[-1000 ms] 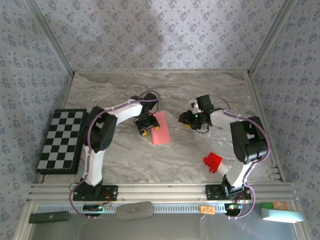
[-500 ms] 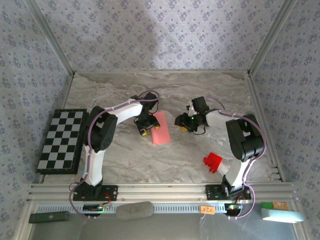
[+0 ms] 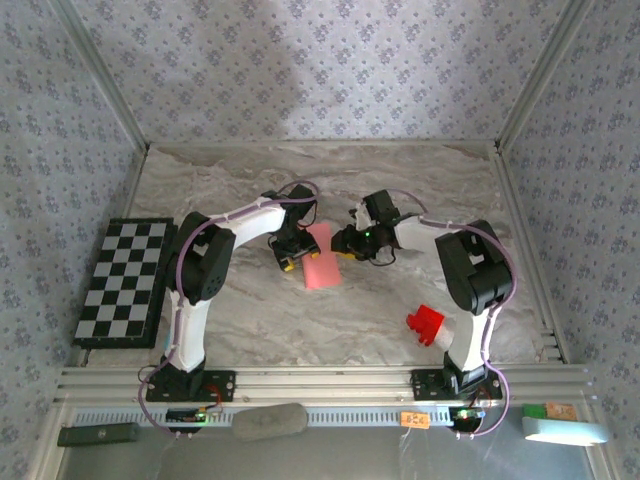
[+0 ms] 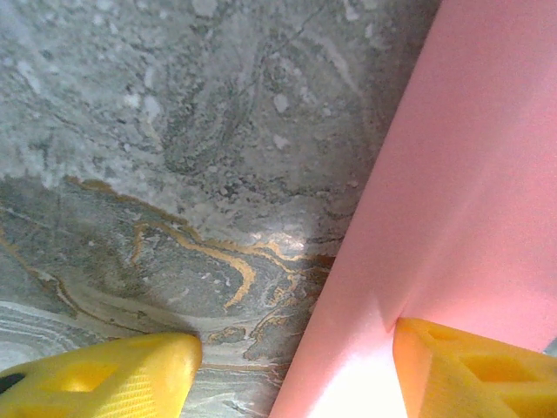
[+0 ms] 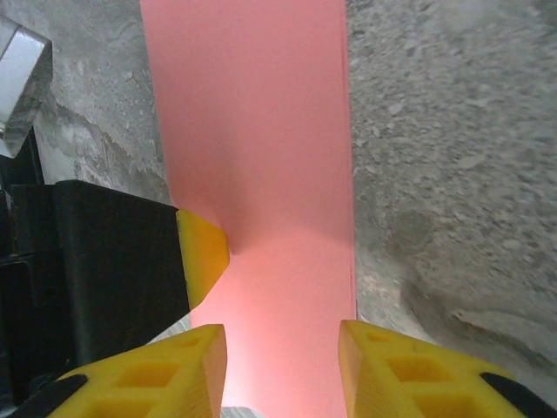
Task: Fold a paper plane with a square sheet of paper (pick it up from the middle)
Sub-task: Hold the square sheet of paper at the center of the table.
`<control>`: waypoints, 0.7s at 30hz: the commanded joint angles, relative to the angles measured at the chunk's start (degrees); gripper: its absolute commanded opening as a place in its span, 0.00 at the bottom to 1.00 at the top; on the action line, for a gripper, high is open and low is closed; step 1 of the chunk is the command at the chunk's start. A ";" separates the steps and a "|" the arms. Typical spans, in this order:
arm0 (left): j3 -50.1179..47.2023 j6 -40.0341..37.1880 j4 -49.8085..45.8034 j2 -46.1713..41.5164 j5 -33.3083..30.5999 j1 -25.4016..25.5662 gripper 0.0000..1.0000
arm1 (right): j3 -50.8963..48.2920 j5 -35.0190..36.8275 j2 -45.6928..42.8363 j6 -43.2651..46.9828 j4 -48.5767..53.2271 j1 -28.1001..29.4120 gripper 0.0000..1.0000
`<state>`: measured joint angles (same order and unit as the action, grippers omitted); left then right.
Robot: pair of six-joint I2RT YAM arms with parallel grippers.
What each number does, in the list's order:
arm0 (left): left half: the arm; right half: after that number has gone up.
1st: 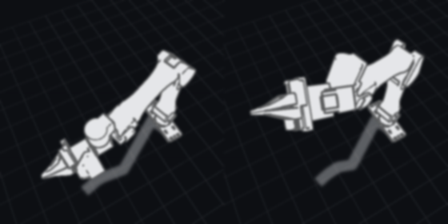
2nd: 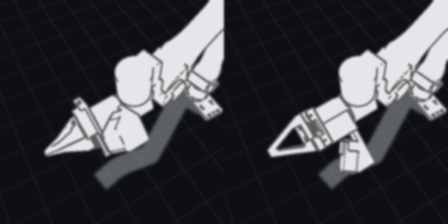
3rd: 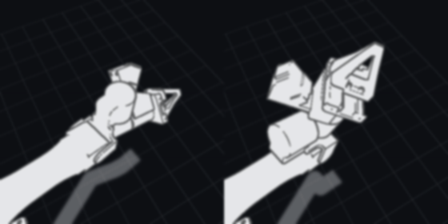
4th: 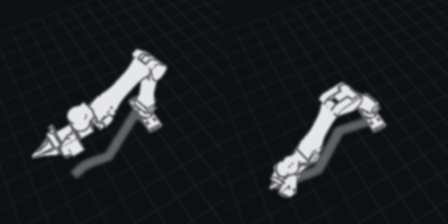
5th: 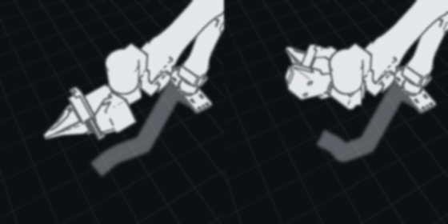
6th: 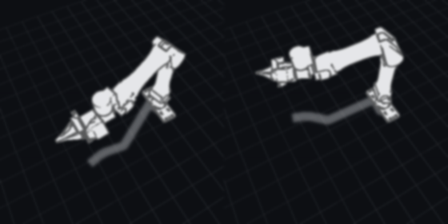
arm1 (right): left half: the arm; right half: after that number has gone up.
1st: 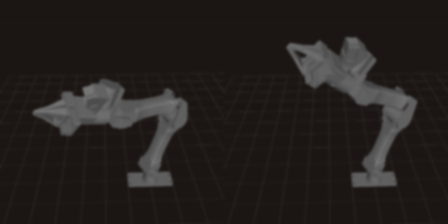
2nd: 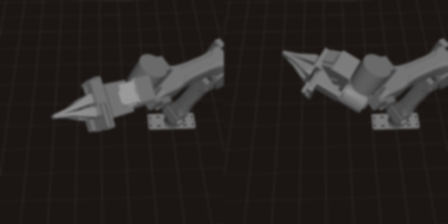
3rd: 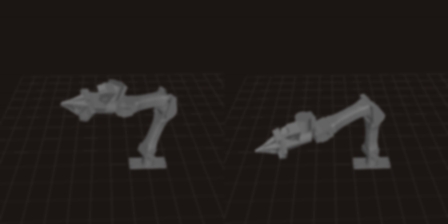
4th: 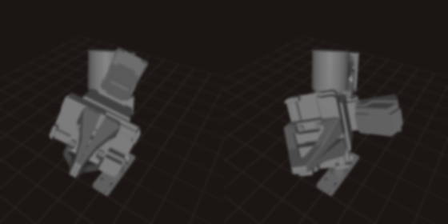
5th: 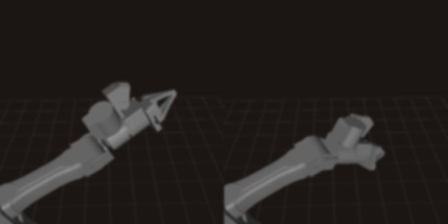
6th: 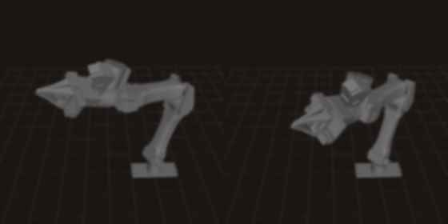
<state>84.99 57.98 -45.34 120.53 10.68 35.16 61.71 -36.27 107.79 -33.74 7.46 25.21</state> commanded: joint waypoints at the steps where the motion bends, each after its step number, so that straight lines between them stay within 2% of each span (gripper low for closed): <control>1: -5.14 -0.06 1.92 9.99 3.51 1.63 0.64 | 2.23 -2.15 1.86 1.19 0.60 0.76 0.36; 11: -5.19 0.03 2.36 10.11 3.82 1.67 0.64 | 5.54 -0.86 5.67 2.31 3.66 1.68 0.22; 21: -5.28 0.21 2.80 10.15 4.00 1.67 0.64 | 6.12 2.07 8.21 4.53 8.06 2.15 0.20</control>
<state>84.99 58.00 -45.39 120.60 10.70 35.16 66.76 -36.53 114.34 -31.18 11.09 26.79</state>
